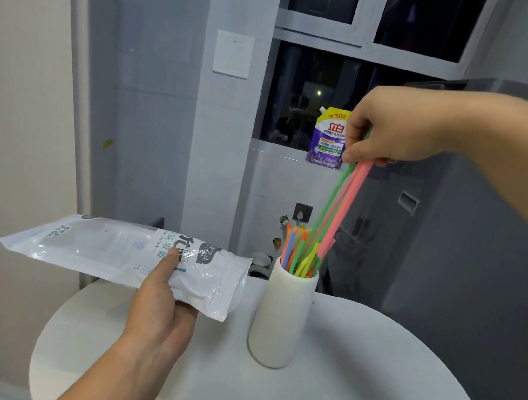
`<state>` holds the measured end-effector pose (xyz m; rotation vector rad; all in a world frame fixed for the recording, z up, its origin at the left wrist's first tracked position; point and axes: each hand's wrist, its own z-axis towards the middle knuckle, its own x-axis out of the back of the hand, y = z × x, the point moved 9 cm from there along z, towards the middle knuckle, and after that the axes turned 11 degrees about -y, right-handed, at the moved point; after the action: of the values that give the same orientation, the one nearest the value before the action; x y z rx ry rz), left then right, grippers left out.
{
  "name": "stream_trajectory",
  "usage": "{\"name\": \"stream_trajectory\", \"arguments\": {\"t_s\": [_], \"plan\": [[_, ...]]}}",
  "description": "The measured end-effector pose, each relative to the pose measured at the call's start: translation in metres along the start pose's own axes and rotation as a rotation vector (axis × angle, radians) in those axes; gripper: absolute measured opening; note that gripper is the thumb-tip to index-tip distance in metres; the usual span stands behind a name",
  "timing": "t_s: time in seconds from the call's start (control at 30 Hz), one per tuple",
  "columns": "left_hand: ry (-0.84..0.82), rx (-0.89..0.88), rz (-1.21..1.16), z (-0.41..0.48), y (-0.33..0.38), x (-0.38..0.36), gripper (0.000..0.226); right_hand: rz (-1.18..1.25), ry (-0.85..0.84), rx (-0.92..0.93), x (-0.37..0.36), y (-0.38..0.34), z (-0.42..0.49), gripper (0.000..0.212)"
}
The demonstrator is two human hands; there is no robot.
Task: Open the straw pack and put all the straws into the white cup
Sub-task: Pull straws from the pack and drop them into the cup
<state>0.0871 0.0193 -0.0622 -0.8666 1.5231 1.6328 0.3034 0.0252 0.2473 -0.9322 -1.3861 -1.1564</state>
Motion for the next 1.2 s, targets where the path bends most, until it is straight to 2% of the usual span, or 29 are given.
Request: {"name": "stream_trajectory", "arguments": {"t_s": [0.4, 0.63, 0.83, 1.2], "plan": [[0.000, -0.004, 0.019, -0.002, 0.004, -0.001, 0.032, 0.038, 0.038, 0.011, 0.004, 0.000, 0.012, 0.019], [0.012, -0.003, 0.028, -0.001, 0.002, 0.001, 0.028, 0.102, 0.059, 0.053, 0.000, 0.000, 0.003, 0.016], [0.004, -0.017, 0.025, -0.001, 0.002, 0.001, 0.032, 0.182, 0.081, 0.044, 0.009, 0.011, -0.002, 0.023], [0.014, -0.002, 0.035, 0.000, 0.000, 0.003, 0.031, 0.125, 0.072, 0.034, 0.005, 0.009, 0.008, 0.021]]}}
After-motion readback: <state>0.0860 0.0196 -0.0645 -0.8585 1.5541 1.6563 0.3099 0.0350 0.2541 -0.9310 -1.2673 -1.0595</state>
